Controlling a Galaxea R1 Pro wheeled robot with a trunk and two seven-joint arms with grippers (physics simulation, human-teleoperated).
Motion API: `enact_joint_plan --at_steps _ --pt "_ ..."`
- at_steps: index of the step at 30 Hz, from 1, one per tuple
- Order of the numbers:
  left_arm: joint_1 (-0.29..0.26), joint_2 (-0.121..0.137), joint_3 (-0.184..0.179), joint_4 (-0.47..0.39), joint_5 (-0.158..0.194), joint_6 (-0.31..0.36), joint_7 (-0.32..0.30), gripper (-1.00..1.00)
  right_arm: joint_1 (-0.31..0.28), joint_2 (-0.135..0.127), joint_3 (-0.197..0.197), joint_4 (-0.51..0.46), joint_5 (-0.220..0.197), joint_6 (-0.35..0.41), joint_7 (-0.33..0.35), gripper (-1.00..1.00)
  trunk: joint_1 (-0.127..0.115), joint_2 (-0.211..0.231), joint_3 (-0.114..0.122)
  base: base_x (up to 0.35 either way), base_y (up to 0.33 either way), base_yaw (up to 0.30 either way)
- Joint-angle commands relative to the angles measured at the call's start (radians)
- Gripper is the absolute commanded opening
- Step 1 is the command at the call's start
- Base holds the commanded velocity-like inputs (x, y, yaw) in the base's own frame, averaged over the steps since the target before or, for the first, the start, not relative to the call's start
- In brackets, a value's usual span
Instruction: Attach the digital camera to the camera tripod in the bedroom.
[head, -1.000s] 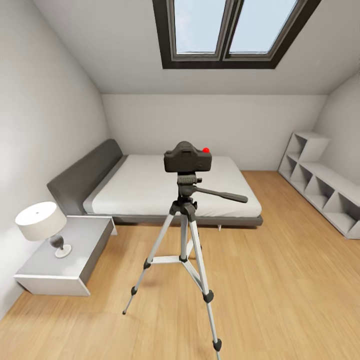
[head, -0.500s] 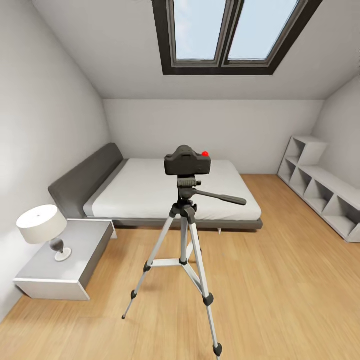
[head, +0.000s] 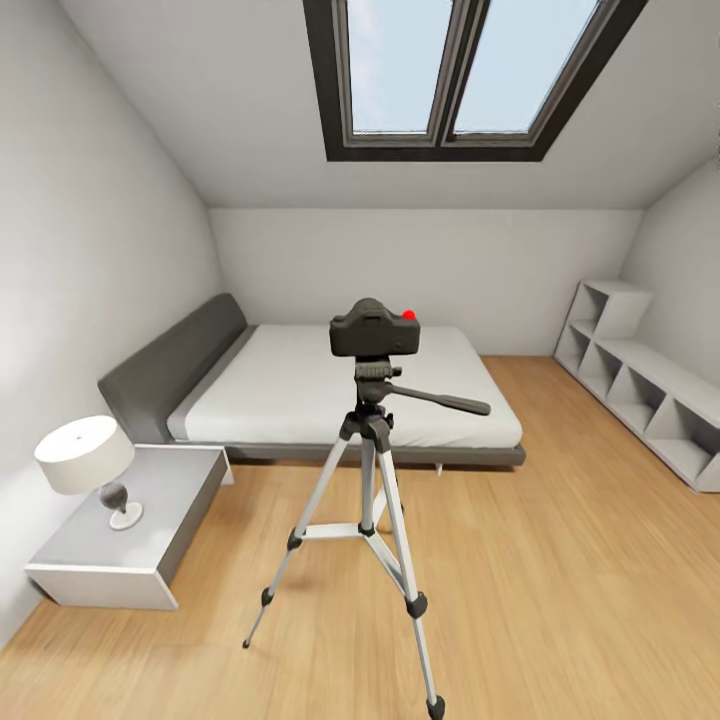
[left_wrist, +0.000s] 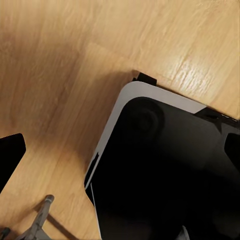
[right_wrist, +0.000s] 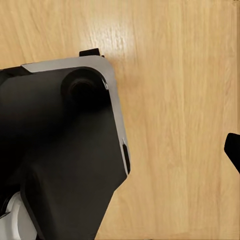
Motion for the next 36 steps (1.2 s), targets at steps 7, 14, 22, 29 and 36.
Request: enact_joint_plan --at_steps 7,14,22,29,36 --pt "0.000 0.000 -0.008 -0.001 0.007 -0.001 0.004 1.00 -0.002 0.008 0.009 0.003 -0.008 -0.005 -0.006 1.00 0.001 -0.002 0.009 0.000 0.000 0.000" --pt "0.000 0.000 -0.008 -0.001 0.007 -0.001 0.004 1.00 -0.002 0.008 0.010 0.002 -0.006 -0.004 -0.006 1.00 0.001 -0.002 0.021 0.000 0.000 0.000" --pt "0.000 0.000 -0.008 -0.001 0.007 -0.001 0.004 1.00 -0.002 0.011 0.009 0.004 0.066 -0.008 -0.007 1.00 0.001 -0.002 0.033 0.000 0.000 0.000" --pt "0.000 0.000 -0.008 -0.001 0.007 -0.001 0.004 1.00 -0.002 0.013 0.008 0.004 0.081 -0.008 -0.007 1.00 0.001 -0.002 0.045 0.000 0.000 0.000" --pt "0.000 0.000 -0.008 -0.001 0.007 -0.001 0.004 1.00 -0.002 0.013 0.008 0.003 0.084 -0.007 -0.007 1.00 0.001 -0.002 0.056 0.000 0.000 0.000"
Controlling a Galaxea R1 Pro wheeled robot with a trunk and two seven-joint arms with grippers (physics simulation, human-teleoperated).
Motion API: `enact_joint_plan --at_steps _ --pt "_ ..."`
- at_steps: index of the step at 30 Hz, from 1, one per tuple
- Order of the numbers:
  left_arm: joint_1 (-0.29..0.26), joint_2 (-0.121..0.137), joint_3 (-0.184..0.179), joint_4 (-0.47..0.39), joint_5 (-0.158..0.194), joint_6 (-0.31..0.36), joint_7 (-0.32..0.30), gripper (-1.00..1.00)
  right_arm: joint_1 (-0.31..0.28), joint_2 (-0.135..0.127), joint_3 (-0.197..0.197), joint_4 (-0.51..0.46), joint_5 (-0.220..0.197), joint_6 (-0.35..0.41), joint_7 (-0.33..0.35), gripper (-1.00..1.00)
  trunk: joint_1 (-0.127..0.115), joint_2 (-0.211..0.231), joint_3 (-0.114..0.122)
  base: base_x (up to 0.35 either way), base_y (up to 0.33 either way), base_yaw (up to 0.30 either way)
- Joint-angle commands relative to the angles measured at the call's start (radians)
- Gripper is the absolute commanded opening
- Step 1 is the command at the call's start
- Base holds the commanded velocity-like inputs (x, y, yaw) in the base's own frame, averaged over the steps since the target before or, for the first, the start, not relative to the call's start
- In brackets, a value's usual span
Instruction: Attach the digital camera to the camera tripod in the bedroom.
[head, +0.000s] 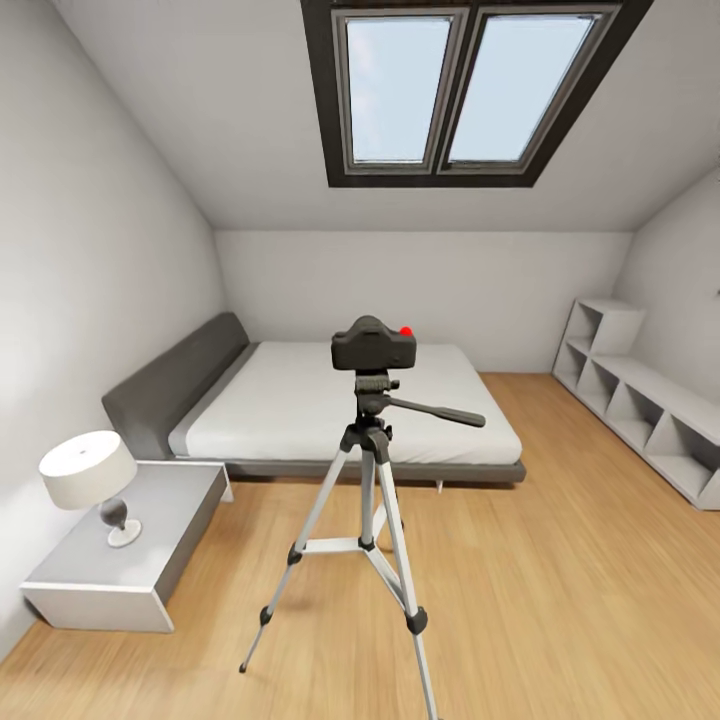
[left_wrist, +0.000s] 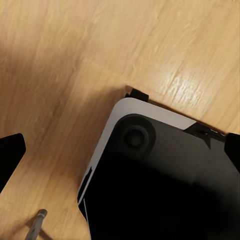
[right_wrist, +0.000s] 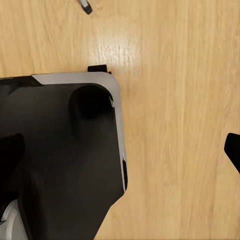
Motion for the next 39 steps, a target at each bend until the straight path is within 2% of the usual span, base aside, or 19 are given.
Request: enact_joint_plan --at_steps 1,39 --pt "0.000 0.000 -0.008 -0.001 0.007 -0.001 0.004 1.00 -0.002 0.000 0.008 0.003 -0.009 -0.006 0.000 1.00 0.001 -0.002 -0.001 0.000 0.000 0.000" --pt "0.000 0.000 -0.008 -0.001 0.006 -0.001 0.004 1.00 -0.002 -0.003 0.007 0.003 -0.009 -0.006 0.000 1.00 0.001 -0.002 0.061 0.000 0.000 0.000"
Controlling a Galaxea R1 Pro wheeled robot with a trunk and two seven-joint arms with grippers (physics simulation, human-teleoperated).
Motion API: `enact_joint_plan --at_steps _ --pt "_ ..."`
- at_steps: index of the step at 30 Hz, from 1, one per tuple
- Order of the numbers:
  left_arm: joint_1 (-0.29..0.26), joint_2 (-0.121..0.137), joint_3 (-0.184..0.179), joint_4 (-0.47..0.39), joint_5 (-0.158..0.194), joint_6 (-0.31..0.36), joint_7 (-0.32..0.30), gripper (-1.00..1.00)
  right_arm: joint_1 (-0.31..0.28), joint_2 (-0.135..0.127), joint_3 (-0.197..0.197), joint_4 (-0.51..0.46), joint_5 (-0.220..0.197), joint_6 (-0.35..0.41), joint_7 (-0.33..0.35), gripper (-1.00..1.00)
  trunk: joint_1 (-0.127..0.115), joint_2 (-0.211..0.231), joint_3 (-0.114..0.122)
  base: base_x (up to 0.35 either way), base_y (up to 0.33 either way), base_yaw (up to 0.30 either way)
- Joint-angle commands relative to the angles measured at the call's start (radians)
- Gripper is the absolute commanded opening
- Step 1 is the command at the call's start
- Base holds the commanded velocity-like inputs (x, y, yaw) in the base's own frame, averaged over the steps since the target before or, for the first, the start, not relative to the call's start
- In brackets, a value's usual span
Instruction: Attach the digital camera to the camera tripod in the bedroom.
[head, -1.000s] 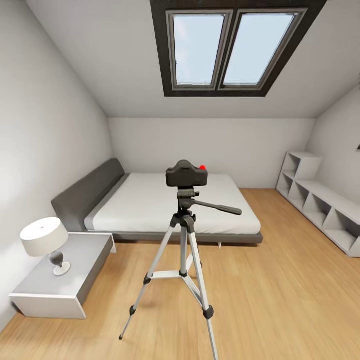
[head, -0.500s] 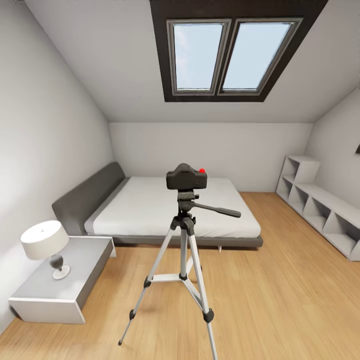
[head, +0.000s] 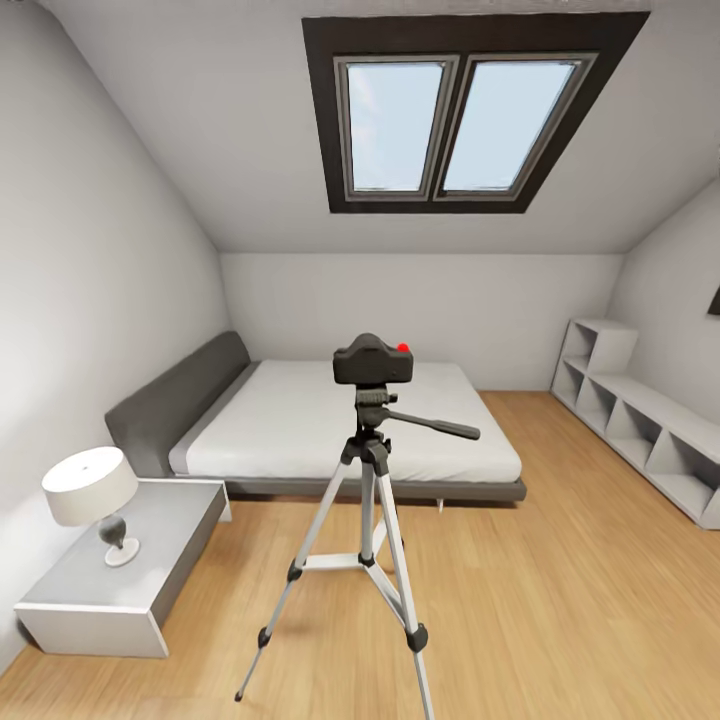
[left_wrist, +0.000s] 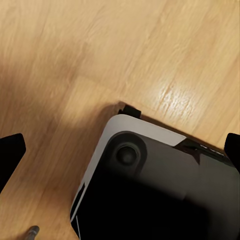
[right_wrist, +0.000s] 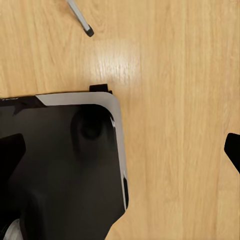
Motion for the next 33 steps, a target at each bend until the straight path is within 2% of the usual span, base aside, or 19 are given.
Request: enact_joint_plan --at_steps 1,14,23,33 --pt "0.000 0.000 -0.008 -0.001 0.007 -0.001 0.004 1.00 -0.001 0.000 0.008 0.003 -0.009 -0.006 0.000 1.00 0.000 -0.001 0.001 0.000 0.000 0.000" --pt "0.000 -0.008 -0.002 0.005 0.014 0.001 0.004 1.00 -0.001 0.002 0.009 0.004 -0.012 -0.007 0.001 1.00 0.000 -0.001 0.022 0.000 0.000 0.000" --pt "0.005 -0.019 -0.004 0.011 0.000 0.003 0.003 1.00 -0.001 0.002 0.008 0.004 -0.012 -0.007 0.001 1.00 0.000 -0.001 0.037 0.000 0.000 0.000" --pt "0.005 -0.017 -0.007 0.010 -0.022 0.003 0.003 1.00 -0.001 0.001 0.008 0.004 -0.012 -0.007 0.001 1.00 0.000 -0.001 0.053 0.000 0.000 0.000"
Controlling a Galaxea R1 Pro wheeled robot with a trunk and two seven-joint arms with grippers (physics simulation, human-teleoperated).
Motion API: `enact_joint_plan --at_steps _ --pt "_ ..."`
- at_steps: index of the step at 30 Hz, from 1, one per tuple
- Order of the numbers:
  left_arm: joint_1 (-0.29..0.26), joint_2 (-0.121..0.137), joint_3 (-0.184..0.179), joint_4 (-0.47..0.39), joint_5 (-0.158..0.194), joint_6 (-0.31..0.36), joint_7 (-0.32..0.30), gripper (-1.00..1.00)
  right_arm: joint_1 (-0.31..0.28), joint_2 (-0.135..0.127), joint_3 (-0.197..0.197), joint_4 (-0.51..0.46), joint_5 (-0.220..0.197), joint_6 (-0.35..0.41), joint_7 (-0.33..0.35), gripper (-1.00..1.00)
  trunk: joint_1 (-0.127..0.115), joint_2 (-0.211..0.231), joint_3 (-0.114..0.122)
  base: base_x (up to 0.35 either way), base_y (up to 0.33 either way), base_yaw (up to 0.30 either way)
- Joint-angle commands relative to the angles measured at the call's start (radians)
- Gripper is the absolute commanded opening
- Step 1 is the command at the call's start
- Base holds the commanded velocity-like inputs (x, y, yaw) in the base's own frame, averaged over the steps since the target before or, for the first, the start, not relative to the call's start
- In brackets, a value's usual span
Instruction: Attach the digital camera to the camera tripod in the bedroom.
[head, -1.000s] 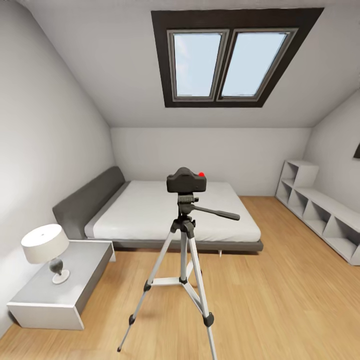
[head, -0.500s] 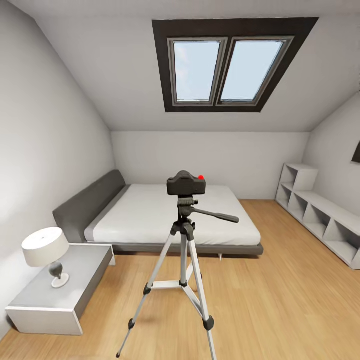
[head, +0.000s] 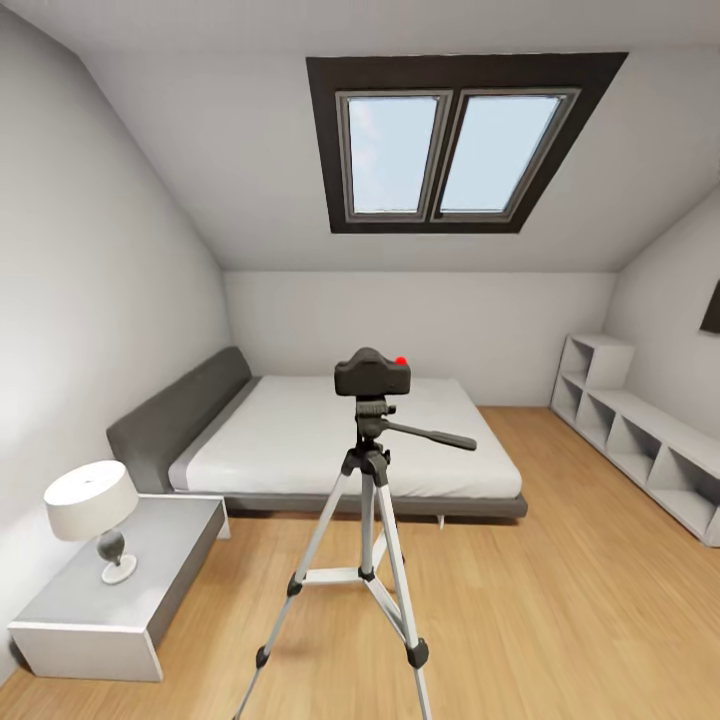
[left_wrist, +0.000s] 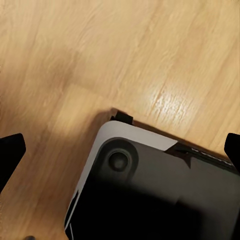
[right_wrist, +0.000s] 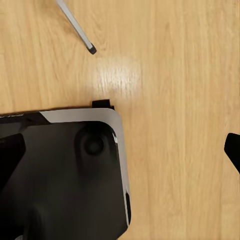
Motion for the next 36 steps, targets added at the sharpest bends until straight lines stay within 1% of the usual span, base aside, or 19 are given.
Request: enact_joint_plan --at_steps 1,3,5,17,36 --pt "0.000 0.001 -0.009 -0.001 0.005 -0.002 0.003 1.00 -0.001 0.000 0.008 0.003 -0.009 -0.006 0.000 1.00 0.000 -0.001 0.001 0.000 0.000 0.000" --pt "0.000 0.005 -0.013 -0.005 -0.004 -0.003 0.003 1.00 -0.001 0.000 0.008 0.003 -0.009 -0.006 0.000 1.00 0.000 -0.001 0.005 0.000 0.000 0.000" --pt "0.000 0.005 -0.013 -0.007 -0.005 -0.003 0.003 1.00 -0.001 0.000 0.008 0.003 -0.009 -0.005 0.000 1.00 0.000 -0.001 0.008 0.000 0.000 0.000" --pt "0.000 0.004 -0.009 -0.006 0.010 -0.003 0.002 1.00 -0.001 -0.003 0.008 0.003 -0.009 -0.004 0.000 1.00 0.000 -0.001 0.026 0.000 0.000 0.000" --pt "0.000 -0.001 -0.008 0.000 0.007 -0.005 0.001 1.00 -0.001 -0.009 0.010 0.002 -0.002 0.004 0.002 1.00 0.000 -0.001 0.030 0.000 0.000 0.000"
